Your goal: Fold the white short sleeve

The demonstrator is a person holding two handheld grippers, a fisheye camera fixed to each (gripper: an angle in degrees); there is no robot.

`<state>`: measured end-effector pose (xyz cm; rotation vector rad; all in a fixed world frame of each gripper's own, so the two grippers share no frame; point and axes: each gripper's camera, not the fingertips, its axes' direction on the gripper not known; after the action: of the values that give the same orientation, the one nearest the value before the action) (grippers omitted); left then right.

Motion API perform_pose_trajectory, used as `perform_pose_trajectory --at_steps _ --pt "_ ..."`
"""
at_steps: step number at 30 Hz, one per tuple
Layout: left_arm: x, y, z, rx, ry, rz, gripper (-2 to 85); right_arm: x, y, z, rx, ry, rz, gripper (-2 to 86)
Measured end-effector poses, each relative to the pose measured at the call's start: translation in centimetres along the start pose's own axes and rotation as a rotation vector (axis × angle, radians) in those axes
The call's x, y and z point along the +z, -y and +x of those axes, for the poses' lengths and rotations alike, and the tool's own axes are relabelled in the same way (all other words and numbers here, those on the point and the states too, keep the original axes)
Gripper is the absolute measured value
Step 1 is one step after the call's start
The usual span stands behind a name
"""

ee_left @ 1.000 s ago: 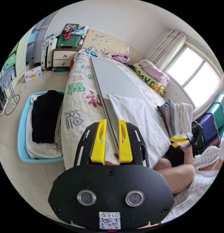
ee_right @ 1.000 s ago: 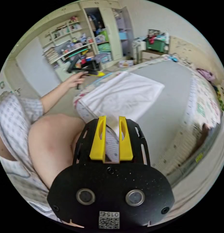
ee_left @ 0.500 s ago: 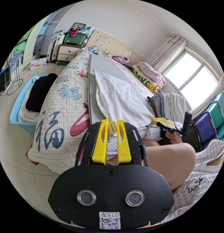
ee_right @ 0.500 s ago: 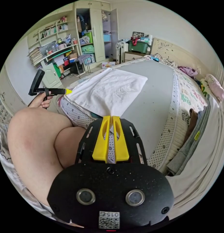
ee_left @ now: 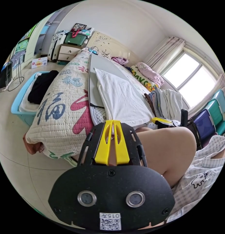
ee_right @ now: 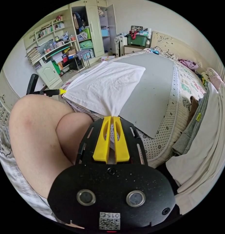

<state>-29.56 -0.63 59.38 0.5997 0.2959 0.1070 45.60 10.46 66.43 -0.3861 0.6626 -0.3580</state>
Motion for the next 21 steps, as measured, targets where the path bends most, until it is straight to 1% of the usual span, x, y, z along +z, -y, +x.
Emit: perform_pose_trajectory --at_steps 4,7,9,11,14,19,21 --pt "-0.5 0.5 -0.6 -0.018 0.021 -0.009 1.3 -1.7 0.2 2.3 0.054 0.061 0.005 5.6" --pt "-1.9 2.3 -1.8 -0.027 0.003 0.033 6.1 -3.7 0.4 6.0 0.145 0.169 0.083 8.4" --pt "-2.2 4.5 -2.4 -0.020 0.008 0.042 7.5 -4.6 1.1 8.4 0.193 0.201 0.134 8.8" --pt "-1.7 8.4 -2.6 0.034 0.025 0.062 8.5 -5.4 3.2 11.2 0.231 0.223 0.173 9.3" --pt "0.8 14.2 -2.8 0.102 0.053 0.042 11.3 -5.3 7.0 13.6 0.230 0.243 0.208 11.4" --pt "6.5 23.3 -3.8 0.187 0.074 0.004 14.2 -2.3 13.7 16.9 0.244 0.339 0.158 14.5" --pt "8.6 26.2 -4.9 0.180 0.008 -0.028 15.4 -1.1 15.7 17.9 0.269 0.346 0.137 14.9"
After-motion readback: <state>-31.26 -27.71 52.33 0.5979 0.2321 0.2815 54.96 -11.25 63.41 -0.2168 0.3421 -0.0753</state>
